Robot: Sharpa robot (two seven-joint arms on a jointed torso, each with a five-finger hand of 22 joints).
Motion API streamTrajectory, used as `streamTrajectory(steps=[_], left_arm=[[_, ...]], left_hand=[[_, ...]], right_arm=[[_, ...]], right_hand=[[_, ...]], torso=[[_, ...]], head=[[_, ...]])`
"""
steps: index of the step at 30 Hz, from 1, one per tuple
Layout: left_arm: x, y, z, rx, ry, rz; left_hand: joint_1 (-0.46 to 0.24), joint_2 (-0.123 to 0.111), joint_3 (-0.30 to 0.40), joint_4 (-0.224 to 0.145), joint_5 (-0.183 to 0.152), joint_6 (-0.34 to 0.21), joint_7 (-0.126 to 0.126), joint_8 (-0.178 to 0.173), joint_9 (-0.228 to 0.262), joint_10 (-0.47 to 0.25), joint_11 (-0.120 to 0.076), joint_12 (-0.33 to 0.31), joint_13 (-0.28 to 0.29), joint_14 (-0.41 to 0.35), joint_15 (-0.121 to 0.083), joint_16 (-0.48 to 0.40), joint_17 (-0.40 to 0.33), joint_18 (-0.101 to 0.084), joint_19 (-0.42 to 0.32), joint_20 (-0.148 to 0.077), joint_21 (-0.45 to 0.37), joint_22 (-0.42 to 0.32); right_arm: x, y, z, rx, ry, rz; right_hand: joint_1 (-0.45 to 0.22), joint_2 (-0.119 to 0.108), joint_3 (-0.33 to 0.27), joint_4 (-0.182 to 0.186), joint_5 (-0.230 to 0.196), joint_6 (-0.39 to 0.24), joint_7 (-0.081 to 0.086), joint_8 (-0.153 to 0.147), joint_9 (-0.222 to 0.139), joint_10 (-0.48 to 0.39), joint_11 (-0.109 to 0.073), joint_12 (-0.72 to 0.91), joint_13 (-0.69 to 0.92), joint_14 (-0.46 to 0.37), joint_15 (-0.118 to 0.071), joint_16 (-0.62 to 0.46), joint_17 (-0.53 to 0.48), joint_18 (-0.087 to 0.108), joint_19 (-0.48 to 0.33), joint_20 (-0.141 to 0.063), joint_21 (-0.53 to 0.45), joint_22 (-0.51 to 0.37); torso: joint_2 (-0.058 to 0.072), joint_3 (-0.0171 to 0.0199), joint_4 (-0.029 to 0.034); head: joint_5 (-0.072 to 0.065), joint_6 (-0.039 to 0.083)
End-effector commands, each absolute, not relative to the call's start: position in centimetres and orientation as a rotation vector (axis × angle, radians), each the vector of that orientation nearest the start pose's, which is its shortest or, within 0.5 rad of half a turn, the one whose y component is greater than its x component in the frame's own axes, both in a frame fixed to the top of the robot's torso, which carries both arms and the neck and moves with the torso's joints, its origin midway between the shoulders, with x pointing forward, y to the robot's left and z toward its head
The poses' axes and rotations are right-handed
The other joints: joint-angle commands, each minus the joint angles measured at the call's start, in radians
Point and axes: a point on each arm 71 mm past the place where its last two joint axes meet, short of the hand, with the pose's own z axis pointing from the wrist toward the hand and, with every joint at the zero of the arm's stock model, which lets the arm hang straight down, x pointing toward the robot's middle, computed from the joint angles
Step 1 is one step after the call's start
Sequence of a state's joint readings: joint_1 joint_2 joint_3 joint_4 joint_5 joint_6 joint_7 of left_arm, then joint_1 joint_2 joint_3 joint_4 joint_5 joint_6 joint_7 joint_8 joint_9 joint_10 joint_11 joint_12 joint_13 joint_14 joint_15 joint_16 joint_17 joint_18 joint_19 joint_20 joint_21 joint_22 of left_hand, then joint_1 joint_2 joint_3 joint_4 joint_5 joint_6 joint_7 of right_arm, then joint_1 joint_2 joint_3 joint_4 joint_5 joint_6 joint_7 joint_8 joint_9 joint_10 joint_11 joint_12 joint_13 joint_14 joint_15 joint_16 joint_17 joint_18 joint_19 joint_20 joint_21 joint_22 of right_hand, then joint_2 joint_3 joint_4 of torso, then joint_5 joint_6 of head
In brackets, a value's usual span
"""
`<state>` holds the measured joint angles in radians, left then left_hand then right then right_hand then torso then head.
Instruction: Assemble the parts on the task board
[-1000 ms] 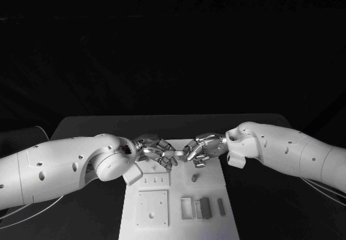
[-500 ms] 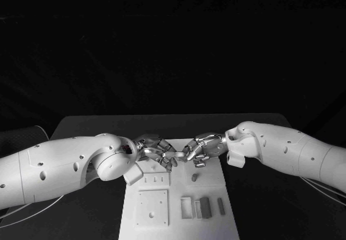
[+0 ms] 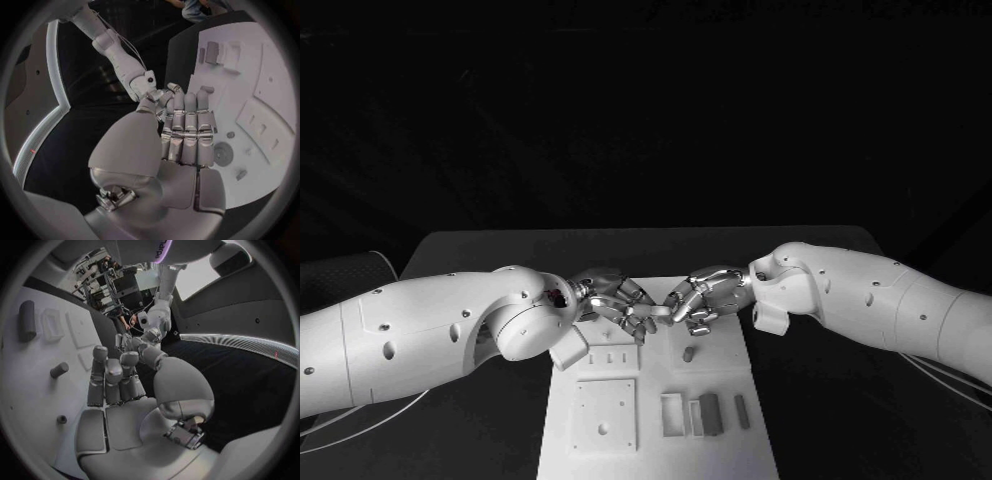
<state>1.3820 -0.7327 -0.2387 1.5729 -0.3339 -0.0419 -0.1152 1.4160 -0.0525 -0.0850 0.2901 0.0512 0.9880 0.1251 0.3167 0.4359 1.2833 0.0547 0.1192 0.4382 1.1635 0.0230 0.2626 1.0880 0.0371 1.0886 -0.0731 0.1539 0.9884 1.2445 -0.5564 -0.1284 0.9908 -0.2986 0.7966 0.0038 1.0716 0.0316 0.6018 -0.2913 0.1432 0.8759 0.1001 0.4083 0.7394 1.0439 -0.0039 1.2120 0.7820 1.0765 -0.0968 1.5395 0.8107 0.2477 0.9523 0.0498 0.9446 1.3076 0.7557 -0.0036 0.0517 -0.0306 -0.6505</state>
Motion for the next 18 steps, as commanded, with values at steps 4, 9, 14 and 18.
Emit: streamTrajectory(steps=[4, 9, 14, 18], left_arm=[[46.29, 12.97, -19.13, -0.627, 2.235, -1.267], [46.22, 12.78, -19.18, -0.610, 2.245, -1.255], [46.18, 12.63, -19.20, -0.606, 2.251, -1.251], [46.28, 12.68, -19.20, -0.614, 2.244, -1.242]], left_hand=[[0.021, 0.005, 0.010, 0.000, 0.006, 0.008, 0.000, -0.002, -0.002, 0.010, -0.002, 0.002, 0.003, 0.007, -0.002, 0.005, 0.004, 0.014, 0.004, -0.003, 0.000, 0.003], [0.056, 0.011, 0.020, 0.000, 0.003, 0.012, 0.000, -0.004, -0.004, 0.012, -0.002, 0.000, 0.008, 0.008, -0.003, 0.006, 0.010, 0.012, 0.005, -0.005, -0.001, 0.008], [0.087, -0.005, 0.071, 0.001, -0.001, 0.015, -0.001, -0.003, -0.002, 0.016, -0.003, -0.001, 0.012, 0.010, -0.003, 0.007, 0.017, 0.011, 0.009, -0.005, -0.001, 0.012], [0.096, -0.006, 0.090, 0.001, -0.001, 0.020, -0.003, -0.001, -0.001, 0.020, -0.005, 0.000, 0.016, 0.014, -0.005, 0.009, 0.020, 0.011, 0.012, -0.006, -0.001, 0.015]], right_arm=[[51.67, -17.03, -23.70, 0.469, 2.574, 1.688], [51.64, -16.97, -23.69, 0.467, 2.574, 1.689], [51.60, -16.98, -23.68, 0.465, 2.573, 1.690], [51.51, -16.79, -23.67, 0.458, 2.576, 1.693]], right_hand=[[0.003, -0.005, 0.003, -0.002, 0.000, 0.103, -0.006, 0.003, 0.002, -0.108, -0.006, 0.005, 0.001, -0.017, -0.008, 0.005, 0.001, 0.014, -0.008, 0.001, -0.005, 0.015], [0.004, -0.005, 0.003, -0.002, 0.000, 0.103, -0.006, 0.003, 0.002, -0.108, -0.006, 0.005, 0.001, -0.017, -0.008, 0.005, 0.001, 0.014, -0.008, 0.001, -0.005, 0.015], [0.004, -0.005, 0.003, -0.002, 0.000, 0.103, -0.006, 0.003, 0.003, -0.108, -0.006, 0.006, 0.001, -0.017, -0.008, 0.005, 0.001, 0.014, -0.008, 0.001, -0.005, 0.015], [0.004, -0.006, 0.003, -0.002, 0.000, 0.103, -0.006, 0.002, 0.003, -0.108, -0.006, 0.006, 0.001, -0.017, -0.008, 0.005, 0.001, 0.014, -0.008, 0.001, -0.005, 0.015]], torso=[[0.000, -0.0002, -0.0004], [0.000, -0.0004, 0.0002], [0.000, -0.0001, 0.0008], [0.000, 0.0000, 0.0000]], head=[[0.000, -0.001], [0.000, -0.002], [0.002, -0.004], [0.002, -0.004]])
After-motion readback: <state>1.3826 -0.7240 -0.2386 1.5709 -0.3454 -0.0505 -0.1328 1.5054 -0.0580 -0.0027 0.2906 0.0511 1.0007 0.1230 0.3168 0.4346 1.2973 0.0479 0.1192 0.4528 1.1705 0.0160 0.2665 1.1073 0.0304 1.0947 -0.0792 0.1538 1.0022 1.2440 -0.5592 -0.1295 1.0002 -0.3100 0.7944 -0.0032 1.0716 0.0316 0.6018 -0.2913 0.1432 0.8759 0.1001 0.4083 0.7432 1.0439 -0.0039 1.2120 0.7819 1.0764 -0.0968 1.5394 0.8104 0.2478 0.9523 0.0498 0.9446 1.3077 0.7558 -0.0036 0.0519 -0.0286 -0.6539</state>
